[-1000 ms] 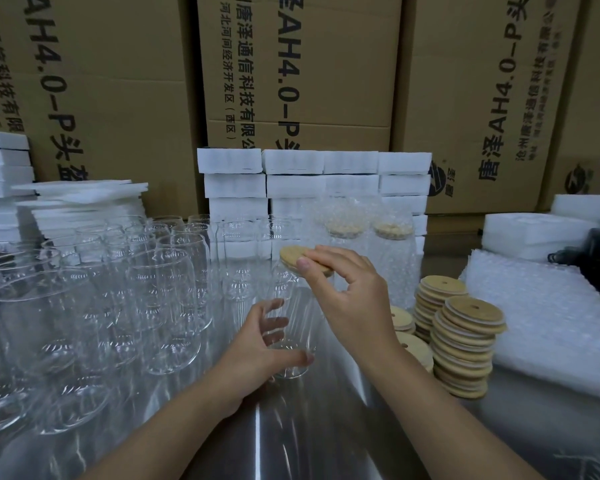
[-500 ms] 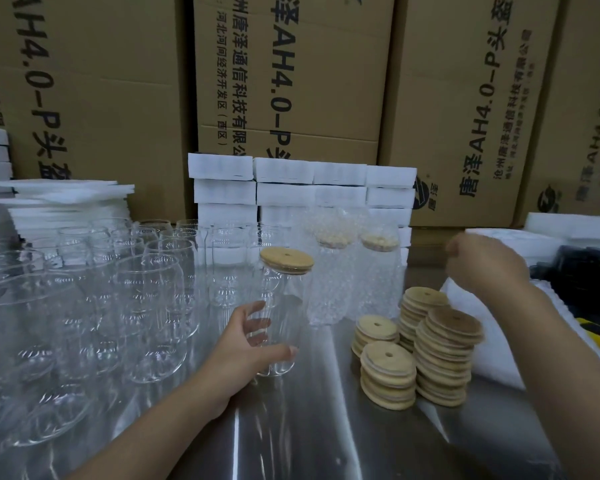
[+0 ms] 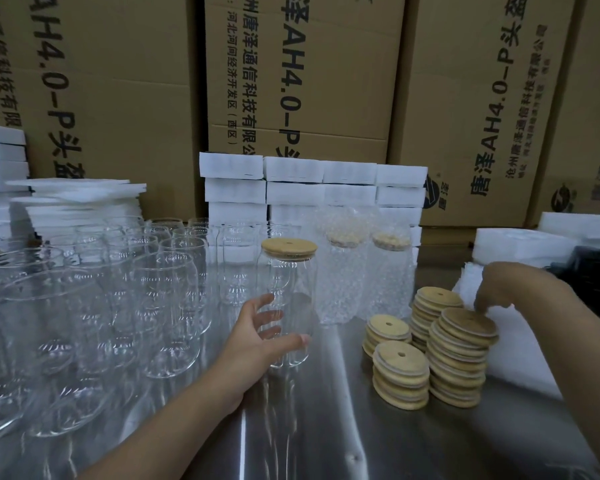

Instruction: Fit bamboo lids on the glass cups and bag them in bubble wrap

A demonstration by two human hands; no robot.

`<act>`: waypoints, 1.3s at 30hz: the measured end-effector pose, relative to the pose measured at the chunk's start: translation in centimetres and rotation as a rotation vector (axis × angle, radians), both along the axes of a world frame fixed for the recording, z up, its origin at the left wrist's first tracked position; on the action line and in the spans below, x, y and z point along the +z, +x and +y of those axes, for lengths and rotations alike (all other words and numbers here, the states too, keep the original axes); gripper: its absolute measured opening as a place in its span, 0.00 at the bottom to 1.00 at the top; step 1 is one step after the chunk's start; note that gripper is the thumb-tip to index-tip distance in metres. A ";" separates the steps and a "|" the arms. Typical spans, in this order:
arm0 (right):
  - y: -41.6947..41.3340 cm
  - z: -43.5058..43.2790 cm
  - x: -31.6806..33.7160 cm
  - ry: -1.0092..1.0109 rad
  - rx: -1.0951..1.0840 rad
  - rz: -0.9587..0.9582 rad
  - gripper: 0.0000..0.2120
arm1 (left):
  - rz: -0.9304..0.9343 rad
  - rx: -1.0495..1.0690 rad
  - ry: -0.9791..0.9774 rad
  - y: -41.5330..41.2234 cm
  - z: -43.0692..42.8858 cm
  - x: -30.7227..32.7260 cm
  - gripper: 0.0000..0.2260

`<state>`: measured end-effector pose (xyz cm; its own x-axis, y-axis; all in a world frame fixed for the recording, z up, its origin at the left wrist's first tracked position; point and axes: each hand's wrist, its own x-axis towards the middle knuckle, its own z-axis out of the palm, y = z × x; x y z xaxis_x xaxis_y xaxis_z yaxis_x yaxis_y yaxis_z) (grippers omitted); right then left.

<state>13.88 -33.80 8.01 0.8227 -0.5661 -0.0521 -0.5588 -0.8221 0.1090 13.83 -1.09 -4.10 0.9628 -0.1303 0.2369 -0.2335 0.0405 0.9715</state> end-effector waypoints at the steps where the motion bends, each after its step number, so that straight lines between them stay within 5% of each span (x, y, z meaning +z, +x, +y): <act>1: -0.2 0.3 -0.1 -0.011 0.024 0.045 0.23 | 0.001 0.001 0.005 0.0 0.0 0.0 0.40; 4: -0.4 0.5 -0.7 -0.013 0.067 0.063 0.18 | 0.004 0.006 0.014 -0.2 0.1 0.1 0.40; 8: -0.2 0.6 0.3 0.083 -0.030 0.018 0.22 | -0.001 0.018 0.006 -0.1 0.0 0.3 0.38; 12: -0.3 2.0 2.5 0.015 -0.039 -0.467 0.12 | 0.001 0.036 -0.019 0.0 -0.1 0.3 0.36; 15: -0.7 5.0 3.3 -0.004 0.211 -0.882 0.08 | -0.012 0.058 -0.031 0.1 -0.1 0.1 0.36; 18: -1.6 9.9 2.5 0.421 0.495 -1.030 0.06 | -0.039 0.084 -0.049 0.2 0.0 0.1 0.37; 21: -0.9 14.5 -1.2 0.770 0.637 -0.888 0.05 | -0.078 0.138 -0.077 0.2 0.1 0.4 0.37; 28: 0.8 18.3 -10.7 0.583 0.900 -0.359 0.13 | -0.176 0.227 -0.053 -0.1 0.5 0.8 0.38; 39: -0.1 17.7 -11.9 0.519 0.962 -0.336 0.18 | -0.191 0.237 -0.046 -0.4 0.0 0.4 0.38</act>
<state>13.82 -16.06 -3.85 0.9203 0.3312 0.2083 0.3894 -0.8273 -0.4050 13.44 -1.13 -3.73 0.9026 0.1071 0.4170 -0.4200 0.0060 0.9075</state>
